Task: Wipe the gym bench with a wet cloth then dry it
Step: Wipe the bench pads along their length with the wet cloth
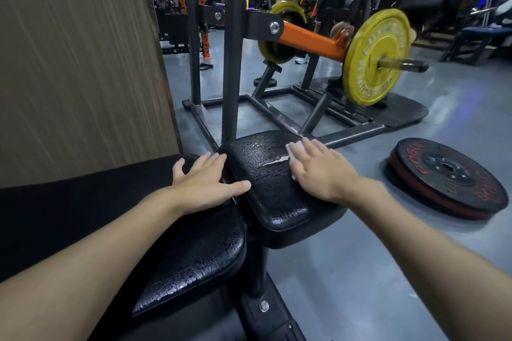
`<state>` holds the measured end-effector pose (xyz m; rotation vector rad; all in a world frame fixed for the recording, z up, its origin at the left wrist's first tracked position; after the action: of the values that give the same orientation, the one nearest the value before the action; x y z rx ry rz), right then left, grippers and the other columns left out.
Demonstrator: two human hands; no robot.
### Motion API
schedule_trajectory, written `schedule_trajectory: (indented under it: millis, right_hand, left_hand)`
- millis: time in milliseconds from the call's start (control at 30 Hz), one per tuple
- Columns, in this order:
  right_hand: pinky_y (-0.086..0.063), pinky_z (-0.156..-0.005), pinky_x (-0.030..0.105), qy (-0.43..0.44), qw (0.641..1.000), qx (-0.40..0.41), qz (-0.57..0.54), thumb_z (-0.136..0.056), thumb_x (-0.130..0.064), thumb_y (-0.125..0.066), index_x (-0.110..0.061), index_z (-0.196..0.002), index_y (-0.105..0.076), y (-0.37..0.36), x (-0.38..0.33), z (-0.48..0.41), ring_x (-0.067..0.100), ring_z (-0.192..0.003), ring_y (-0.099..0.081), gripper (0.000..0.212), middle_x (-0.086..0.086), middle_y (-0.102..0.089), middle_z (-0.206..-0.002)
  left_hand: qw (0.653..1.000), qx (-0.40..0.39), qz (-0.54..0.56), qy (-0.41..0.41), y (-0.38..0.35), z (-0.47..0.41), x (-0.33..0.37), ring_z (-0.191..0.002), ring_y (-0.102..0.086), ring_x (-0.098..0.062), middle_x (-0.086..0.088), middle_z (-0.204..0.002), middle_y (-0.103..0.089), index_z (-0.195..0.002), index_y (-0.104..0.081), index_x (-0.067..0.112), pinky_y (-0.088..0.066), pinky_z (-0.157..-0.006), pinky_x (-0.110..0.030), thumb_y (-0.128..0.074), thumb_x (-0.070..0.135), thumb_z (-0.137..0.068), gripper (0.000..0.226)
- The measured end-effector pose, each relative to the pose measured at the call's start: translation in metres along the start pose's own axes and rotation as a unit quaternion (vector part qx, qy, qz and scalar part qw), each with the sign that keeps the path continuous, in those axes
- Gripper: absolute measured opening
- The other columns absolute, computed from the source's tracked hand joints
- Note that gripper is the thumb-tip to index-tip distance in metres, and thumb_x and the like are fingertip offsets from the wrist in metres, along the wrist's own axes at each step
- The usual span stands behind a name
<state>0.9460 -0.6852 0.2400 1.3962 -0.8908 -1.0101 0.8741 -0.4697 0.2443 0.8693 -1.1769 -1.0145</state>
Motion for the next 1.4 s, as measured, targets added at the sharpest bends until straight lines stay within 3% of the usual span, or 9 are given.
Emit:
schedule_trajectory:
  millis: [133, 300, 433, 533, 667, 800, 933, 1100, 1400]
  right_hand:
    - [-0.013, -0.119, 0.048, 0.084, 0.994, 0.060, 0.043, -0.095, -0.048, -0.001, -0.026, -0.156, -0.022, 0.000, -0.057, 0.051, 0.025, -0.151, -0.015, 0.068, 0.007, -0.021, -0.164]
    - [-0.025, -0.116, 0.047, 0.138, 0.983, 0.118, 0.016, -0.101, -0.044, -0.017, -0.021, -0.147, -0.044, -0.010, -0.068, 0.090, 0.030, -0.143, -0.035, 0.059, 0.010, -0.045, -0.152]
    - [-0.010, -0.120, 0.038, 0.055, 0.989, 0.136, -0.019, -0.093, -0.046, -0.002, -0.029, -0.152, -0.034, -0.008, -0.023, 0.085, 0.021, -0.151, -0.019, 0.070, 0.003, -0.032, -0.161]
    - [-0.007, -0.121, 0.043, -0.051, 0.988, 0.136, -0.056, -0.098, -0.042, -0.011, -0.031, -0.153, -0.028, -0.002, 0.007, 0.078, 0.021, -0.153, -0.006, 0.059, 0.008, -0.017, -0.165]
    - [-0.031, -0.107, 0.047, -0.135, 0.959, 0.218, -0.119, -0.090, -0.044, -0.022, -0.014, -0.135, -0.047, -0.003, 0.009, 0.091, 0.037, -0.133, -0.036, 0.059, 0.019, -0.040, -0.143]
    - [-0.034, -0.104, 0.048, -0.121, 0.960, 0.170, -0.187, -0.084, -0.048, -0.008, -0.005, -0.131, -0.044, -0.012, 0.005, 0.073, 0.040, -0.119, -0.043, 0.073, 0.019, -0.043, -0.132]
    - [-0.039, -0.097, 0.049, -0.163, 0.971, 0.060, -0.165, -0.100, -0.036, -0.027, -0.013, -0.131, -0.039, -0.002, 0.017, 0.036, 0.043, -0.121, -0.046, 0.041, 0.017, -0.043, -0.135]
    - [-0.031, -0.103, 0.049, -0.160, 0.973, -0.026, -0.167, -0.100, -0.045, -0.020, -0.020, -0.138, -0.034, 0.008, 0.022, -0.015, 0.041, -0.131, -0.044, 0.048, 0.020, -0.038, -0.147]
    - [-0.023, -0.115, 0.055, -0.108, 0.979, -0.062, -0.164, -0.097, -0.054, -0.017, -0.036, -0.146, -0.034, 0.015, -0.010, -0.081, 0.039, -0.143, -0.030, 0.055, 0.018, -0.033, -0.153]
  left_hand:
    - [1.000, 0.008, -0.011, 0.004, 0.000, -0.001, 0.001, -0.149, 0.009, -0.002, 0.008, -0.165, -0.001, -0.157, -0.008, 0.024, 0.014, -0.118, -0.045, -0.039, 0.068, -0.091, 0.085]
    - [1.000, 0.015, -0.010, 0.012, 0.002, 0.002, 0.004, -0.148, 0.008, 0.000, 0.008, -0.165, -0.002, -0.157, -0.010, 0.027, 0.013, -0.119, -0.041, -0.039, 0.062, -0.094, 0.078]
    - [1.000, 0.016, -0.003, 0.013, 0.002, 0.002, 0.004, -0.148, 0.006, -0.001, 0.009, -0.165, -0.003, -0.157, -0.011, 0.027, 0.013, -0.119, -0.039, -0.040, 0.062, -0.094, 0.078]
    - [1.000, 0.020, -0.004, 0.011, 0.001, 0.002, 0.004, -0.149, 0.005, -0.001, 0.008, -0.165, -0.004, -0.157, -0.012, 0.027, 0.013, -0.119, -0.039, -0.041, 0.063, -0.093, 0.079]
    - [1.000, 0.022, -0.016, 0.005, 0.000, -0.002, 0.000, -0.149, 0.004, -0.002, 0.007, -0.165, -0.005, -0.157, -0.010, 0.027, 0.013, -0.119, -0.042, -0.040, 0.065, -0.092, 0.081]
    - [0.999, 0.017, -0.032, 0.001, -0.003, -0.007, -0.001, -0.149, 0.006, -0.003, 0.007, -0.165, -0.003, -0.157, -0.008, 0.025, 0.013, -0.118, -0.043, -0.038, 0.066, -0.092, 0.083]
    - [0.999, 0.013, -0.052, -0.004, -0.005, -0.011, -0.004, -0.149, 0.008, -0.004, 0.007, -0.165, 0.001, -0.157, -0.004, 0.023, 0.014, -0.118, -0.046, -0.034, 0.068, -0.092, 0.085]
    - [0.999, 0.012, -0.040, -0.019, -0.004, -0.012, -0.005, -0.150, 0.006, -0.005, 0.006, -0.165, -0.001, -0.157, -0.004, 0.022, 0.013, -0.118, -0.047, -0.035, 0.069, -0.091, 0.087]
    - [0.988, 0.043, 0.145, -0.031, 0.021, -0.009, -0.015, -0.141, -0.028, -0.008, 0.012, -0.149, -0.044, -0.151, -0.031, 0.030, -0.002, -0.122, -0.035, -0.051, 0.031, -0.097, 0.058]
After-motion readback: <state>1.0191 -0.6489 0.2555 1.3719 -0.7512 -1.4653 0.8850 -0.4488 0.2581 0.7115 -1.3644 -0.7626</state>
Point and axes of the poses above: each hand's wrist, its own z-axis away from the middle knuckle, its own y-axis out of the back of the hand, x = y × z, the point moved 5 cm from there along -z, towards the middle knuckle
